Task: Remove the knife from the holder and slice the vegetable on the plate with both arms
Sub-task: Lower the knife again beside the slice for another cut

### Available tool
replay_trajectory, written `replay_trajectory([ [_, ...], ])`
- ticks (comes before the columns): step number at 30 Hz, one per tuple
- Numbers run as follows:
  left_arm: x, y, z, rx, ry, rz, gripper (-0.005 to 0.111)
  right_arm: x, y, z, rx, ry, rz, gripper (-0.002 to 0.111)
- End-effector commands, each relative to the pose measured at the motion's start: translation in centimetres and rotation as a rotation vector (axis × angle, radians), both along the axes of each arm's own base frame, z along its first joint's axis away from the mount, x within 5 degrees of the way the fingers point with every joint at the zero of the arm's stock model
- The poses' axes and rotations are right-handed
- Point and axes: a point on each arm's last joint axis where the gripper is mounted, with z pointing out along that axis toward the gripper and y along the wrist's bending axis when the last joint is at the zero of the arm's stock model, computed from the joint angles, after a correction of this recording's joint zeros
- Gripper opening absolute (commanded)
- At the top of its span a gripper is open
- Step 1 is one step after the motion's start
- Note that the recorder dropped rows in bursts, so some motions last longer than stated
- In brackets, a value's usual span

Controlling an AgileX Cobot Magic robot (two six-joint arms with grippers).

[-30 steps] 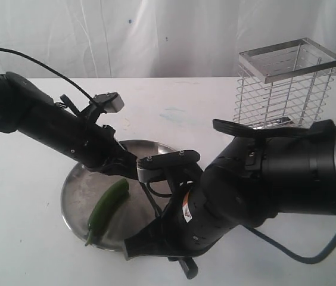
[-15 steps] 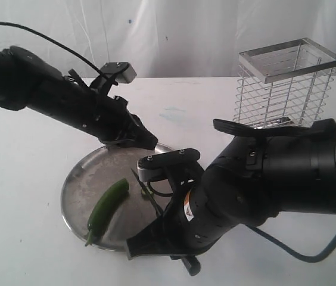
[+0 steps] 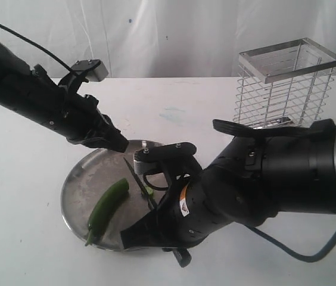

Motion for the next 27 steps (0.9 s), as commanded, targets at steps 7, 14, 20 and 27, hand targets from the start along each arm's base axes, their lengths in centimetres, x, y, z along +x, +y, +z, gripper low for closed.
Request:
replay_trajectory([
  [7,-0.4,0.2,-0.2,-0.004,0.006,0.022,0.0,0.7,0.9,-0.8,0.047,-0.021,-0.008,0.0],
  [14,-0.4,0.2,-0.2,-0.003,0.005,0.023,0.0,0.8,1.0,-1.0,0.052,-0.015,-0.016,0.0],
  [20,-0.4,0.2,-0.2,-0.003,0.005,0.023,0.0,0.8,1.4,-2.2,0.056,0.018,-0.025,0.0],
  [27,-0.4,0.2,-0.2,-0.003,0.004,0.024,0.0,0.9,1.6,-2.3,0.073,0.013,-0.033,0.0],
])
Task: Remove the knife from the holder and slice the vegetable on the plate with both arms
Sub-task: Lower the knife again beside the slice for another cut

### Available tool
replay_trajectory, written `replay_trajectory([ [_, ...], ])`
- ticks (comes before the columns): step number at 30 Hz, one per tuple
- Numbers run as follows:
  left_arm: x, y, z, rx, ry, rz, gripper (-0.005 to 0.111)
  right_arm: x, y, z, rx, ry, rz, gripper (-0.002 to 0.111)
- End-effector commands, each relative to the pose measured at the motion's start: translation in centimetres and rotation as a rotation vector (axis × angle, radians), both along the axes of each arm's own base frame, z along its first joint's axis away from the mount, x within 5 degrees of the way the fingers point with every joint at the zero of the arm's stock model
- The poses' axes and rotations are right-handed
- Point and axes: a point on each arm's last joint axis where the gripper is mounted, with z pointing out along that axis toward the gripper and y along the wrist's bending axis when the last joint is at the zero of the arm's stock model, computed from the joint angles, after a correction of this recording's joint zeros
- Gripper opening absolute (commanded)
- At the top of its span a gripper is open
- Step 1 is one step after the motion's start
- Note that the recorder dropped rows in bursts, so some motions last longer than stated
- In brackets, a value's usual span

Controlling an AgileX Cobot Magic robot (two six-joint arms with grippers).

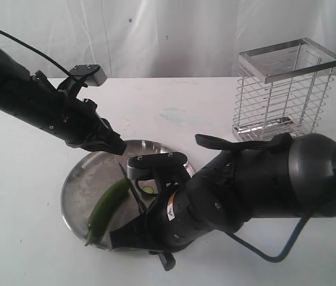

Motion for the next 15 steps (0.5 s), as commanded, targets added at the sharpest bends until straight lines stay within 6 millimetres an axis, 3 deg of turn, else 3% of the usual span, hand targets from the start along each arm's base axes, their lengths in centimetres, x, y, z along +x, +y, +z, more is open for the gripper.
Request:
replay_trajectory([
  [1,-0.34,0.02,0.29,-0.016,0.007,0.0,0.0,0.16,0.18,0.13,0.016,-0.017,0.006,0.0],
  [15,-0.34,0.02,0.29,-0.015,0.007,0.001,0.0,0.07,0.48,0.16,0.04,-0.018,-0.004,0.0],
])
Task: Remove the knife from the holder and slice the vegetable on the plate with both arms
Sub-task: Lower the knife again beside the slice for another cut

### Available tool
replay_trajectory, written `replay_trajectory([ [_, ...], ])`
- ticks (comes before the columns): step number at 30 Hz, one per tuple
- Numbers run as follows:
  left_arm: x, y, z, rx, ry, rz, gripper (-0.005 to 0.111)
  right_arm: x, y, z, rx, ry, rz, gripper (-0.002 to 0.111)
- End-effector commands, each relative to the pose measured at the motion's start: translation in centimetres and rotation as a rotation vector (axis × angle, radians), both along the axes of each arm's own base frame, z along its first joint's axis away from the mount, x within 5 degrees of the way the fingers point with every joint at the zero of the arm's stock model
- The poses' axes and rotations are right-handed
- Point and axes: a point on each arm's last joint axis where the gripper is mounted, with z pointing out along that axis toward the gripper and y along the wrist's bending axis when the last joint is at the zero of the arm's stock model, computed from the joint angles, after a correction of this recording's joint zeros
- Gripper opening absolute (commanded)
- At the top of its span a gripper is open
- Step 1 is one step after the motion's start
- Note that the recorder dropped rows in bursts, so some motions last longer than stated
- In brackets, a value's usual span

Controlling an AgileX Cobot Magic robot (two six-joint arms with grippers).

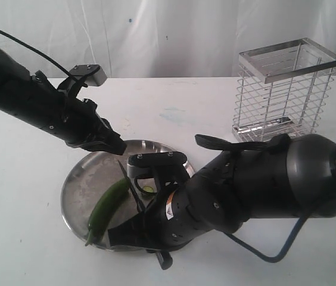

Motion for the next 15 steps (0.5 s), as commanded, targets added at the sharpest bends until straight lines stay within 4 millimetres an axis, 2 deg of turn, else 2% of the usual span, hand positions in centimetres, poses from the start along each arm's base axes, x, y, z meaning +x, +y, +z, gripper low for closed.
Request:
replay_trajectory([
  [1,-0.3,0.0,0.3,-0.015,0.007,0.001,0.0,0.0,0.4,0.2,0.019,-0.022,0.015,0.0],
  [6,-0.3,0.0,0.3,-0.015,0.007,0.001,0.0,0.0,0.4,0.3,0.029,-0.031,0.014,0.0],
  [15,-0.3,0.0,0.3,-0.016,0.007,0.0,0.0,0.2,0.8,-1.2,0.017,-0.013,0.003,0.0],
])
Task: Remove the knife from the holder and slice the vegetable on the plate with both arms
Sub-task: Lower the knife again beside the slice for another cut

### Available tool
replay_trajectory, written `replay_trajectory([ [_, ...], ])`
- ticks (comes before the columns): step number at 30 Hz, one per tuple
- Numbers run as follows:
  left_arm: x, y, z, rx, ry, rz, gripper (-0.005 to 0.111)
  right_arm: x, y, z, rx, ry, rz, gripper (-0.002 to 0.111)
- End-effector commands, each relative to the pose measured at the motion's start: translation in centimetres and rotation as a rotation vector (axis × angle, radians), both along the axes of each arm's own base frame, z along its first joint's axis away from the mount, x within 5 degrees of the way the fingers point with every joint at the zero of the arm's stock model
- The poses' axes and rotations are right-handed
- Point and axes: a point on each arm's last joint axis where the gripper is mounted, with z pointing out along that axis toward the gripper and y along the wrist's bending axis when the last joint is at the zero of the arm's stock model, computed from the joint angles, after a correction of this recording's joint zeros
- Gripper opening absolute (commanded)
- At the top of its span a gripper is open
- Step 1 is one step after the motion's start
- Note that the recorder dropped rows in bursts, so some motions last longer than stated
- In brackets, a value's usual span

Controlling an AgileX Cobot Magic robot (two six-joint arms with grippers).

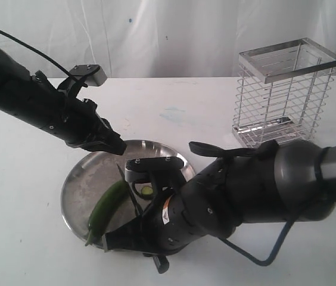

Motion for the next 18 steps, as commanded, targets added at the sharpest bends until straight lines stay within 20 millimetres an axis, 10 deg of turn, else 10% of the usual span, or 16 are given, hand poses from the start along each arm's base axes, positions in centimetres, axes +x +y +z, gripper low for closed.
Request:
replay_trajectory([
  [1,-0.34,0.02,0.29,-0.016,0.007,0.0,0.0,0.18,0.39,-0.12,0.022,-0.025,0.007,0.0],
  [18,-0.43,-0.06,0.1,-0.019,0.023,-0.012,0.0,0.44,0.79,-0.59,0.005,-0.006,0.006,0.0],
])
